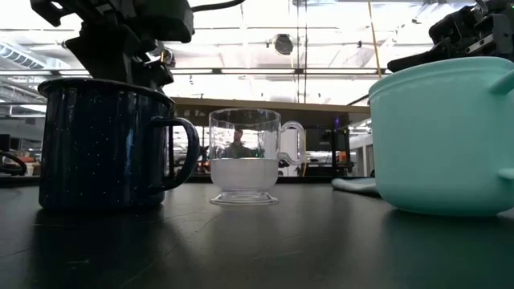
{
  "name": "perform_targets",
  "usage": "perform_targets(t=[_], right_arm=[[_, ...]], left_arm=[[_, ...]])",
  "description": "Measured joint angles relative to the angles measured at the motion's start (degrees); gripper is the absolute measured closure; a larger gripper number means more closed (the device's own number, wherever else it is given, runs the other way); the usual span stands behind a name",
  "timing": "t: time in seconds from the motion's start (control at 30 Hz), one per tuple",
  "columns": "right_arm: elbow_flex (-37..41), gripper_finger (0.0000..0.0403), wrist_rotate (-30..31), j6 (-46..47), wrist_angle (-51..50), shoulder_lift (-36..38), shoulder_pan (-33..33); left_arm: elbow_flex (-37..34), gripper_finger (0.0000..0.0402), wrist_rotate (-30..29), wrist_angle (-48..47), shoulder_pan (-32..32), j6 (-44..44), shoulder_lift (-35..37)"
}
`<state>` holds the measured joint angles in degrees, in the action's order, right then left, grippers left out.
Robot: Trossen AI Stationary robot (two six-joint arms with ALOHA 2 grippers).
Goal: Stack small to large cups/mugs on shelf
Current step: Put the dark blue mug on the shelf
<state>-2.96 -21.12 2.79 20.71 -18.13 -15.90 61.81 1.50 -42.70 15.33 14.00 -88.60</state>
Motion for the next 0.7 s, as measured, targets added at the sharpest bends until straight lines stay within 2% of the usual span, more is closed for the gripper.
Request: perform_targets(t=[0.43, 0.7], right_arm=[[0.0, 0.0403, 0.0, 0.7, -0.1, -0.2, 0.0], [0.0, 0.0403, 0.0, 1.0, 0.0, -0.2, 0.0]], left_arm=[[-0.2, 0.0202, -0.7, 0.3, 0.6, 2.2, 0.0], [-3.7, 0.0202, -2.0, 1.0, 0.4, 5.2, 0.0]])
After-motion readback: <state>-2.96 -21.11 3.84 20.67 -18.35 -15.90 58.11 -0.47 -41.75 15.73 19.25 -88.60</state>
